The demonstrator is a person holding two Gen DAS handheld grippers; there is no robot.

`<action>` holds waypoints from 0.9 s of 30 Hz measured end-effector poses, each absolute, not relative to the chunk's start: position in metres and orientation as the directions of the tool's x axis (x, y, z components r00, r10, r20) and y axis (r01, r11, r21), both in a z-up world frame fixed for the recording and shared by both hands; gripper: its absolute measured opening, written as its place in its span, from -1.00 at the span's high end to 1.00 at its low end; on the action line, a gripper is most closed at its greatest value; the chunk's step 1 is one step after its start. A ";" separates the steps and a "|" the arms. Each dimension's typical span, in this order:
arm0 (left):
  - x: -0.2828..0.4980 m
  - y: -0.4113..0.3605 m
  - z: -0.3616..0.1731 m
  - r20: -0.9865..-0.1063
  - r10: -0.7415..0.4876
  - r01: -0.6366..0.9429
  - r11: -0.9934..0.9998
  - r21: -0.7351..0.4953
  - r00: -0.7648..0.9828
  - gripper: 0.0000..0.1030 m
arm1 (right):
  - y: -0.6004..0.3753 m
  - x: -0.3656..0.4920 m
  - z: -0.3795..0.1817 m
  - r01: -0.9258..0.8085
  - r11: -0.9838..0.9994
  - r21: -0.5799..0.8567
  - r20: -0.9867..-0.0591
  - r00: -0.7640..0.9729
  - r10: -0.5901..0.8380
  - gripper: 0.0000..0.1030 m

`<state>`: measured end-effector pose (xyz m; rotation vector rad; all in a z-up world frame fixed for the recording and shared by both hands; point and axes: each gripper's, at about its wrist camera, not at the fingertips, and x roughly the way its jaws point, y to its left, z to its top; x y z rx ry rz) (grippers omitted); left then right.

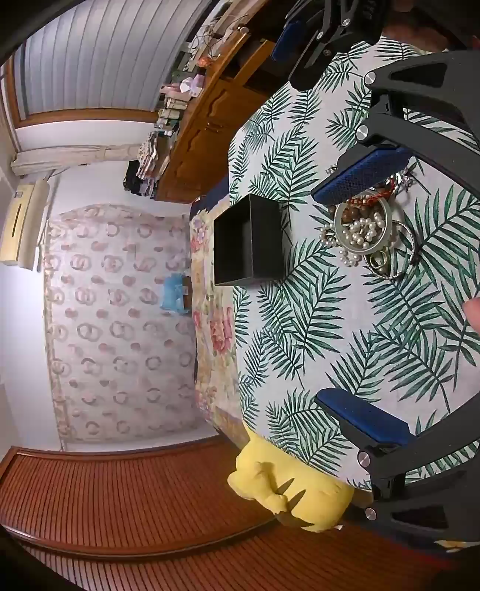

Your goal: Organize jewelry

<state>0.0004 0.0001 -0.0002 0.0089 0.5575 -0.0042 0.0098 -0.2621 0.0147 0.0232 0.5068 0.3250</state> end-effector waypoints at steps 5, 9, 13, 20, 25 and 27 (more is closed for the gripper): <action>0.000 0.000 0.000 -0.526 0.000 0.006 1.000 0.010 0.850 -0.86 | -0.263 0.010 0.014 -0.298 0.948 0.112 -0.472 0.823 0.315 -0.95; 0.000 0.000 0.000 -0.524 0.001 0.005 1.000 0.012 0.852 -0.86 | -0.263 0.010 0.014 -0.298 0.948 0.115 -0.472 0.823 0.316 -0.95; 0.000 0.000 0.000 -0.523 0.002 0.006 1.000 0.013 0.853 -0.86 | -0.263 0.011 0.014 -0.297 0.948 0.116 -0.471 0.823 0.316 -0.95; -0.001 0.003 0.001 -0.523 -0.006 0.012 1.000 0.007 0.852 -0.86 | -0.267 0.010 0.014 -0.295 0.948 0.119 -0.471 0.824 0.316 -0.95; -0.002 0.002 0.003 -0.522 -0.006 0.012 1.000 0.007 0.853 -0.86 | -0.277 0.015 0.014 -0.296 0.948 0.120 -0.472 0.823 0.317 -0.95; -0.002 0.001 0.002 -0.520 -0.006 0.012 1.000 0.008 0.854 -0.86 | -0.274 0.014 0.014 -0.295 0.948 0.122 -0.472 0.823 0.317 -0.95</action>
